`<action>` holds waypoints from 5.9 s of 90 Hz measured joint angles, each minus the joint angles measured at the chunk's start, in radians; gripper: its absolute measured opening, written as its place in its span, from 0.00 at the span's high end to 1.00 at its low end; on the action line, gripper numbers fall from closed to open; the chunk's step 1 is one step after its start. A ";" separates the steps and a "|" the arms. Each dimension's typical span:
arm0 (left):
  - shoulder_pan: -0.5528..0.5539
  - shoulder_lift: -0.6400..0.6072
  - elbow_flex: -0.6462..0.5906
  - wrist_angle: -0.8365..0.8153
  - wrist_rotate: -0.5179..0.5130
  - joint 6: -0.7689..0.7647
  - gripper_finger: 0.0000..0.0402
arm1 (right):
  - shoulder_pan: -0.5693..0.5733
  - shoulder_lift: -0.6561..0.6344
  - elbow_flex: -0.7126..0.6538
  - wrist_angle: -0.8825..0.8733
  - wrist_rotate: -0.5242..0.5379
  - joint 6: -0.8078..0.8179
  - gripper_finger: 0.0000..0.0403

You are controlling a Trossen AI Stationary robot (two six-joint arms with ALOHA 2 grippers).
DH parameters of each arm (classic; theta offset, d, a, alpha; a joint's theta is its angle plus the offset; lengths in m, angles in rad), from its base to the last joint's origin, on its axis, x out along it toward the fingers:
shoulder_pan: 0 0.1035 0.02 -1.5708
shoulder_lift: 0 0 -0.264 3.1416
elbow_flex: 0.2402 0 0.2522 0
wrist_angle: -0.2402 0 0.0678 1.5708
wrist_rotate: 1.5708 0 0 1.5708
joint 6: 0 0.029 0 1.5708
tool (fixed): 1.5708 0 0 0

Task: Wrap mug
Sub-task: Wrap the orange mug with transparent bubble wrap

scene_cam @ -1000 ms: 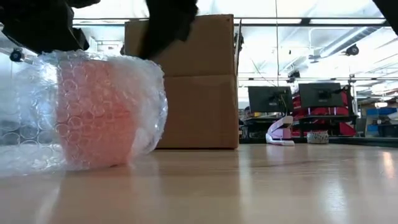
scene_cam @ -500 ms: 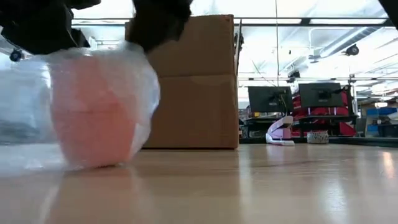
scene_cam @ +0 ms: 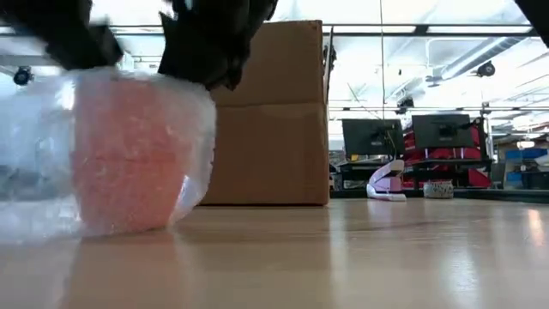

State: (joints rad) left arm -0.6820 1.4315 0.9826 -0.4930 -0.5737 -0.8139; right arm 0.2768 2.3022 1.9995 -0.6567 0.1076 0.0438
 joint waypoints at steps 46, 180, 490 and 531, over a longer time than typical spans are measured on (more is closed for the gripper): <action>0.001 0.097 -0.064 0.035 -0.073 -0.015 0.81 | -0.002 -0.004 0.047 -0.048 -0.004 -0.018 0.99; 0.009 0.157 -0.064 0.210 -0.033 0.073 0.81 | 0.102 -0.146 -0.241 0.028 0.079 0.124 0.99; 0.016 -0.021 -0.079 0.178 0.146 0.052 0.81 | 0.059 -0.005 -0.067 0.105 -0.031 -0.071 0.99; 0.013 0.004 -0.081 0.081 0.146 0.003 0.81 | 0.056 -0.013 0.078 -0.029 -0.019 -0.045 0.99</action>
State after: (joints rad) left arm -0.6685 1.4352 0.9012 -0.4120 -0.4274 -0.8112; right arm 0.3330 2.2893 2.0775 -0.6859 0.0886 -0.0012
